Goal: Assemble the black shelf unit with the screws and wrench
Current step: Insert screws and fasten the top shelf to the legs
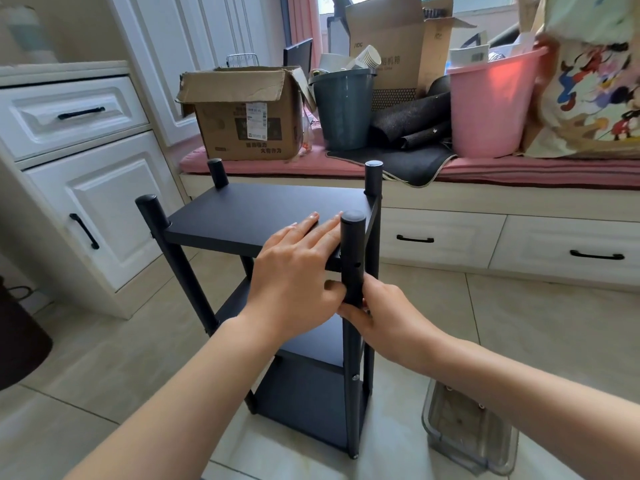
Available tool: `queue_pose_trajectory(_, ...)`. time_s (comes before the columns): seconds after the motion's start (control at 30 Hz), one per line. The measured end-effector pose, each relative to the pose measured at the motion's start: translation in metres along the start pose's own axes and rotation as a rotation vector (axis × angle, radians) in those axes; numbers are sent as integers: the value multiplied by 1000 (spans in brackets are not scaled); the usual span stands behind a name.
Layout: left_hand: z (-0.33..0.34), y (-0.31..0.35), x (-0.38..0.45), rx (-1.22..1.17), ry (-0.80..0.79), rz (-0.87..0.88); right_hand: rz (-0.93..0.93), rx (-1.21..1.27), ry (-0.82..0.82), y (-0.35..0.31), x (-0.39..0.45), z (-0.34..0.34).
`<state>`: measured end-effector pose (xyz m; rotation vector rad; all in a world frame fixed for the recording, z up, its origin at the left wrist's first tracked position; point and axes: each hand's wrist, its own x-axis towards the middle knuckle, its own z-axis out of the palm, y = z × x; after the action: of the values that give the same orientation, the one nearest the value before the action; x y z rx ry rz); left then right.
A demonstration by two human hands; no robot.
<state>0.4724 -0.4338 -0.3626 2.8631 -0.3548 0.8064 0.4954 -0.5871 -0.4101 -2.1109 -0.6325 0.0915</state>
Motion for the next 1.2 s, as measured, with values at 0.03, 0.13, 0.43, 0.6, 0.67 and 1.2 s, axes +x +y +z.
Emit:
queue_pose_trajectory(0.03,-2,-1,1,-17,-31,-3,2,7,-5,0,0,0)
queue_pose_trajectory(0.13,-3,-5,3,-58,-76,9,-10,16,-18,3,1,-2)
queue_pose_trajectory(0.43,9,2,15,15,-43,-29,-24,114,54,12,11,-9)
queue_pose_trajectory(0.6,17,5,25,22,-31,-62,10,131,98,19,17,-16)
queue_pose_trajectory(0.67,19,7,27,22,-14,-68,11,141,106,20,18,-17)
queue_pose_trajectory(1.2,38,29,50,60,44,-127,182,53,30,102,11,-62)
